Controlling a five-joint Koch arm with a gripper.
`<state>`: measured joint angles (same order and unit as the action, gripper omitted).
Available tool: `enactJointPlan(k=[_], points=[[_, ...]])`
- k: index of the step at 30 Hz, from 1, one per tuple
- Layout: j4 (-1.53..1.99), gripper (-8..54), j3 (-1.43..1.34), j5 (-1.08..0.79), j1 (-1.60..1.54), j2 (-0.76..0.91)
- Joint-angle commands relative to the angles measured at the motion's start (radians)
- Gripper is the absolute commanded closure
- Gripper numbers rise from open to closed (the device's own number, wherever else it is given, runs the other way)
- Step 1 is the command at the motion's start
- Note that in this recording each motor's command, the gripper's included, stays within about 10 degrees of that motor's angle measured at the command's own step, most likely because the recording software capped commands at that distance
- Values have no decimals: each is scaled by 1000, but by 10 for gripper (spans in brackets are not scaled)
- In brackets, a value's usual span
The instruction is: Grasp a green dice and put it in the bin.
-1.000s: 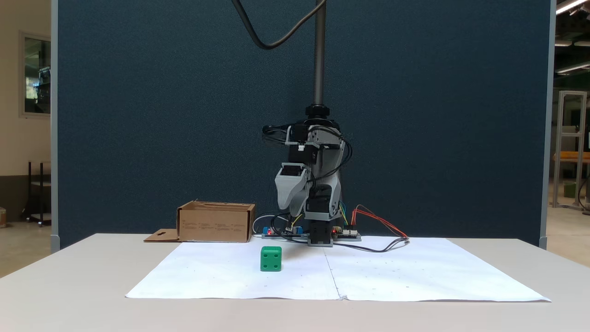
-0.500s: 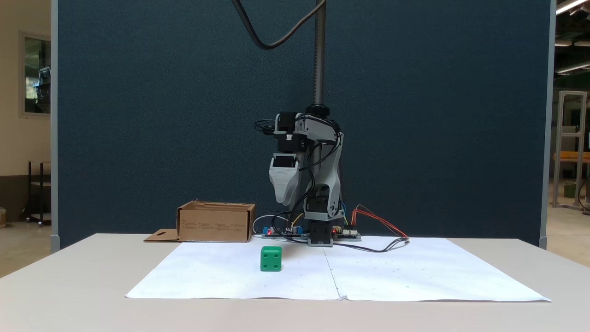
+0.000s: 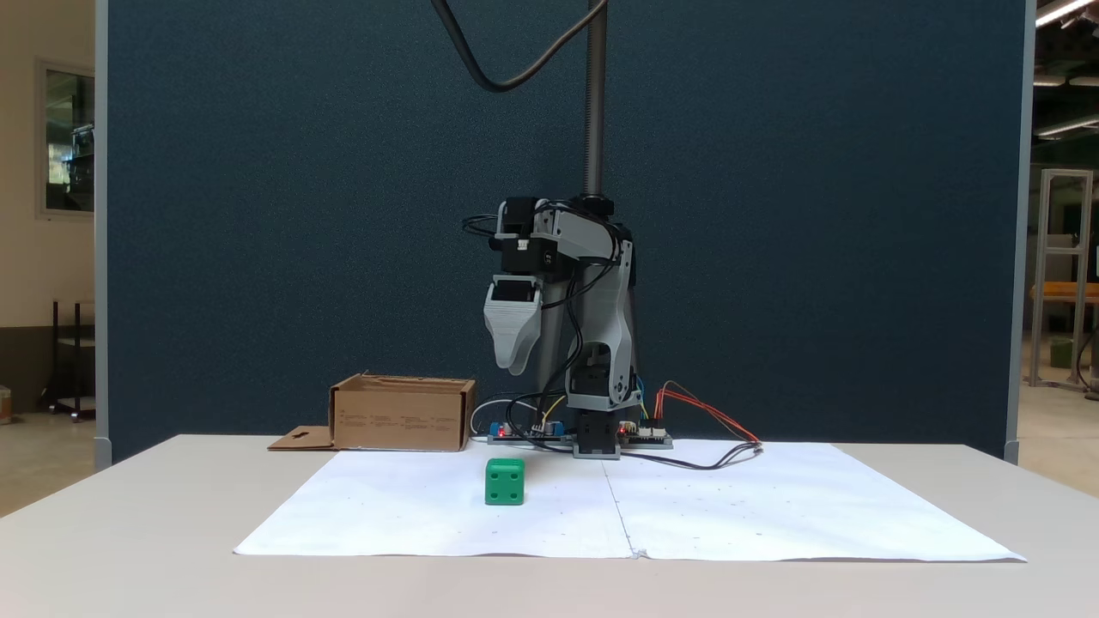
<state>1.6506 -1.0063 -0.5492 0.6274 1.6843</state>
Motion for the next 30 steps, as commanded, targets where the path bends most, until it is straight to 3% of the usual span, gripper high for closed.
enactJointPlan(k=[1,30], points=[[54,13,77,-107,14,-14],[-67,34,121,-75,-72,-253]])
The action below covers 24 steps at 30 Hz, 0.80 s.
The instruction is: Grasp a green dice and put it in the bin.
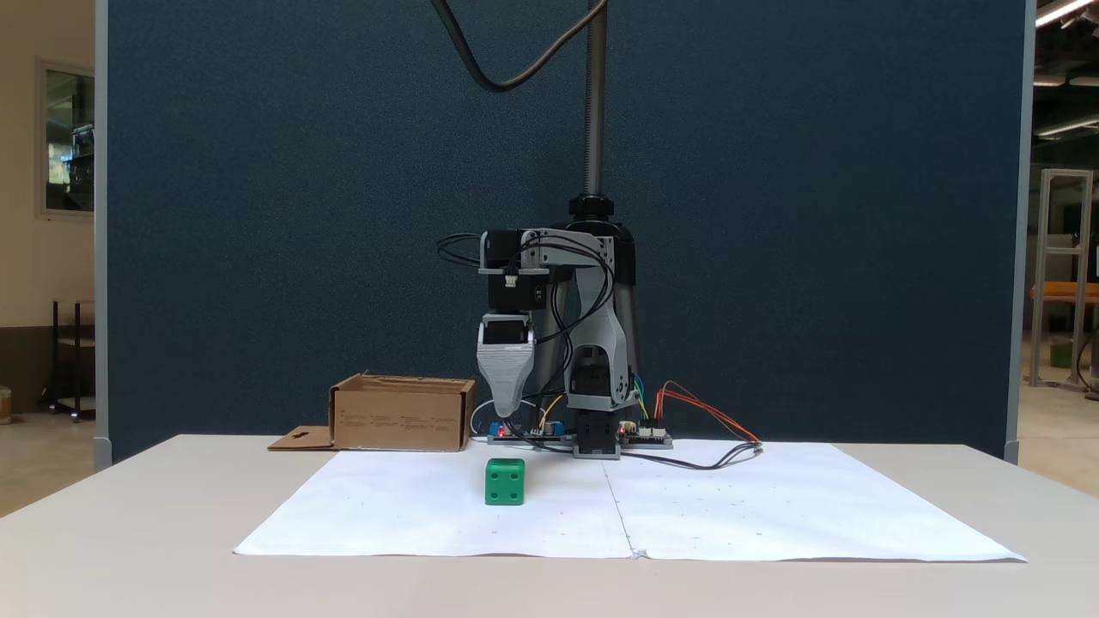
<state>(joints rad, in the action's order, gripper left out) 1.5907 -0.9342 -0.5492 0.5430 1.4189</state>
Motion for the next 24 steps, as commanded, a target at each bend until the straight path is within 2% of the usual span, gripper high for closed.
enactJointPlan(k=[1,15,24], points=[[-11,34,48,-75,11,0],[-63,34,48,-67,12,-75],[-64,34,41,18,-2,-77]])
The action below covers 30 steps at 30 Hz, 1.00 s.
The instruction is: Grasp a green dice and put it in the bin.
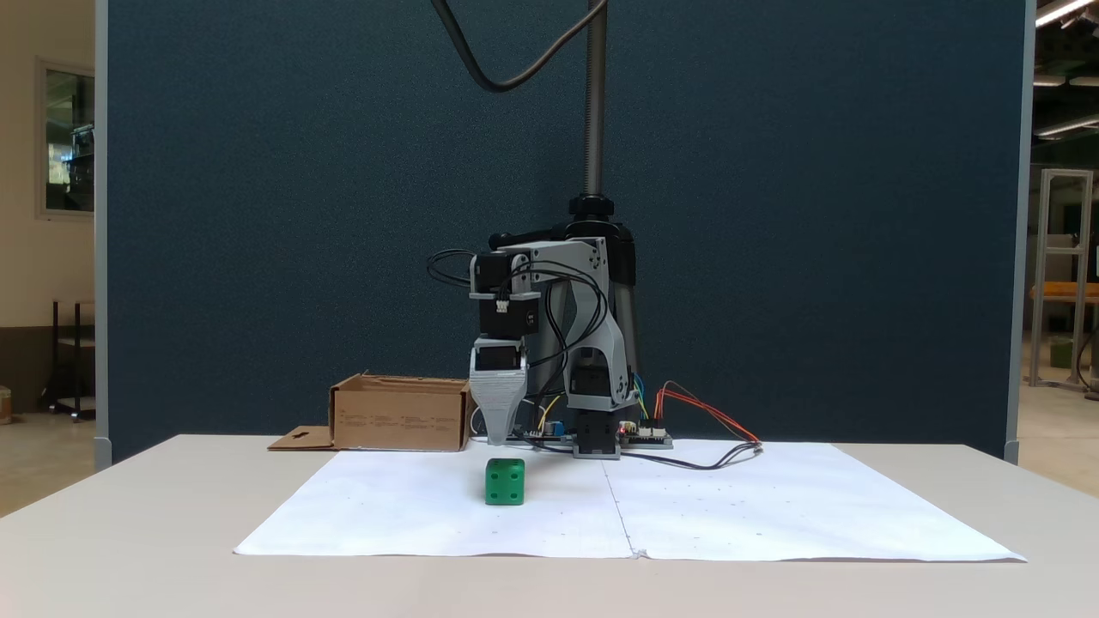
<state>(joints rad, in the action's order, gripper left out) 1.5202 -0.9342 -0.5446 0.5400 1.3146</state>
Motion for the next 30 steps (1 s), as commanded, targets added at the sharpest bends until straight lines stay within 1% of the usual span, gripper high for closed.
enactJointPlan(k=[1,8,30], points=[[6,34,38,20,-3,28],[-37,34,6,71,-18,26],[-265,35,-172,100,-2,-5]])
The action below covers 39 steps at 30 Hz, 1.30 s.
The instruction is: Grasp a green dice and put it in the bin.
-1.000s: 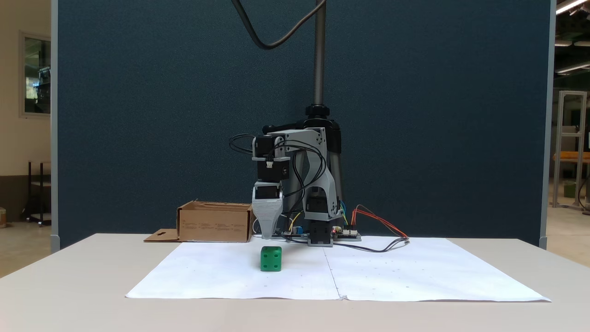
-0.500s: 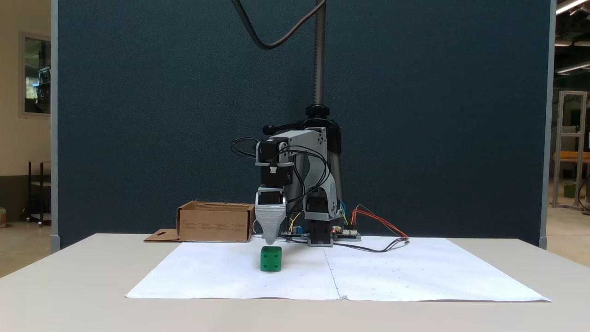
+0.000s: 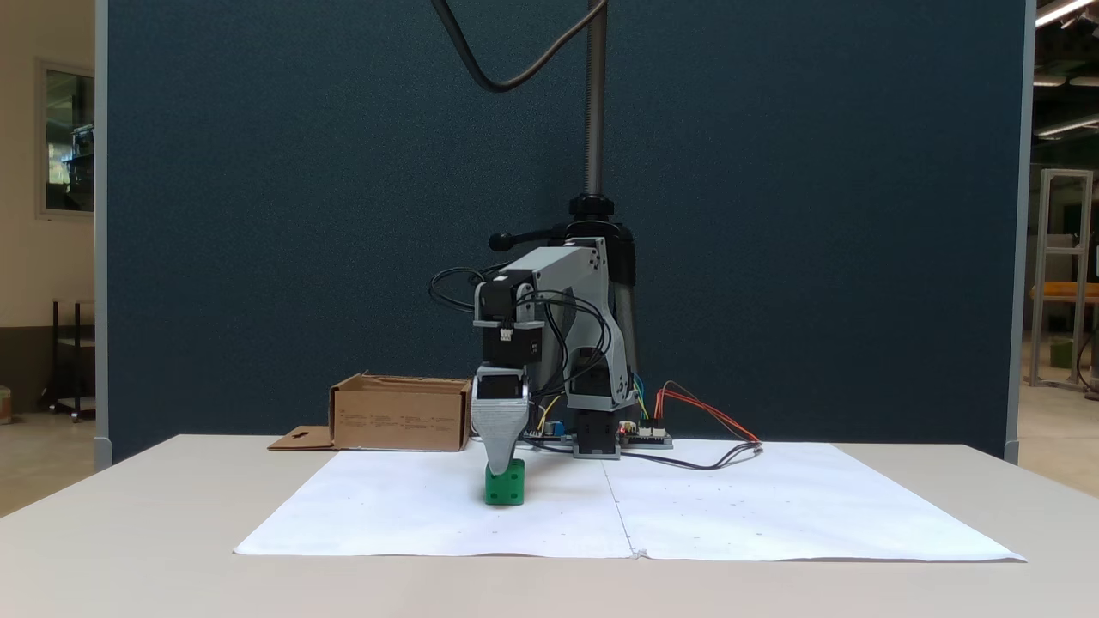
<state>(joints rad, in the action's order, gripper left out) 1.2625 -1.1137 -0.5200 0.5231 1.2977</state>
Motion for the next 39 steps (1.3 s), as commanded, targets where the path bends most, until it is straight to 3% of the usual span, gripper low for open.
enactJointPlan(k=[1,29,36,39], points=[[-15,36,5,78,15,11],[-112,96,-74,143,3,-14],[-149,325,-83,147,2,-14],[-164,338,-84,155,3,-14]])
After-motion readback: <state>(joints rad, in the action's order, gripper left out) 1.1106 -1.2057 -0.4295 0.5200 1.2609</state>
